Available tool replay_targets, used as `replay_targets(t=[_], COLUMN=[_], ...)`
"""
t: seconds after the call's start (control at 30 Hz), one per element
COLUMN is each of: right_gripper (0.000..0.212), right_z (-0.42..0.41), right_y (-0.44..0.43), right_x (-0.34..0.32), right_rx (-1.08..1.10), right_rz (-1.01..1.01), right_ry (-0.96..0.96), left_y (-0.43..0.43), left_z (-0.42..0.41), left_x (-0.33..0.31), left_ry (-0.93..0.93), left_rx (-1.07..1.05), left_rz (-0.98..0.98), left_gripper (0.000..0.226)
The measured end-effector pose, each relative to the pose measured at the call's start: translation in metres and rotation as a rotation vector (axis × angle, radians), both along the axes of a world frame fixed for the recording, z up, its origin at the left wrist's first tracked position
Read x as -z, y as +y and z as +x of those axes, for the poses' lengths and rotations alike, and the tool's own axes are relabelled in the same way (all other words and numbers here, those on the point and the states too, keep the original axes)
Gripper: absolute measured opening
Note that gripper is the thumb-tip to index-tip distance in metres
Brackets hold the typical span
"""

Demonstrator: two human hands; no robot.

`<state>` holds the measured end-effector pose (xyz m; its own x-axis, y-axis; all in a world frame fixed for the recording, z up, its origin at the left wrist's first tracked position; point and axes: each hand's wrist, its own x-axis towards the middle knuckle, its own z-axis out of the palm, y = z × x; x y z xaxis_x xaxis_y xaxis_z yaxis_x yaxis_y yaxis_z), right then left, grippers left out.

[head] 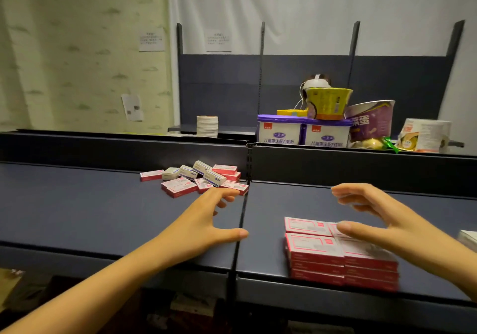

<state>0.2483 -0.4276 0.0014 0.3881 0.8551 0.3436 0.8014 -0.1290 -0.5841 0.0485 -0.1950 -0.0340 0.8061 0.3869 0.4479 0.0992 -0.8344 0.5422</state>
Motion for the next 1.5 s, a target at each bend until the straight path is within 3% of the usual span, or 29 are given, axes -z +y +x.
replay_targets(t=[0.13,0.43,0.7,0.83,0.93,1.03,1.2,1.4,1.5], right_gripper=[0.054,0.066,0.063,0.049,0.048,0.050,0.048,0.051,0.047], right_z=[-0.035,-0.123,-0.098,-0.073,-0.064,-0.063,-0.066,-0.077,-0.086], right_y=[0.050,0.204,0.309,0.331,0.342,0.355,0.370,0.362,0.348], right_x=[-0.021,-0.036,-0.005,0.007,0.012,0.017,0.011,0.003,0.000], right_rx=[-0.018,-0.028,0.065,0.047,-0.006,-0.049,-0.086,-0.090,-0.071], right_rz=[0.048,0.104,0.000,-0.107,-0.314,-0.498,-0.589,-0.753,-0.705], right_ry=[0.041,0.117,0.161,0.106,0.028,-0.103,-0.217,-0.168,-0.241], left_y=[0.055,0.226,0.320,0.340,0.350,0.360,0.354,0.330,0.319], left_z=[-0.023,-0.057,-0.033,-0.024,-0.027,-0.038,-0.048,-0.047,-0.046], left_x=[-0.005,-0.014,0.008,0.018,0.015,0.012,0.010,0.007,0.003], left_ry=[0.016,0.022,0.244,0.285,0.274,0.227,0.067,0.110,0.114], left_rx=[-0.008,-0.139,-0.273,-0.307,-0.278,-0.246,-0.233,-0.129,-0.096], left_rz=[0.017,-0.033,-0.046,-0.024,-0.099,-0.142,-0.165,-0.102,-0.103], left_gripper=[0.065,0.071,0.079,0.053,0.039,0.039,0.038,0.039,0.038])
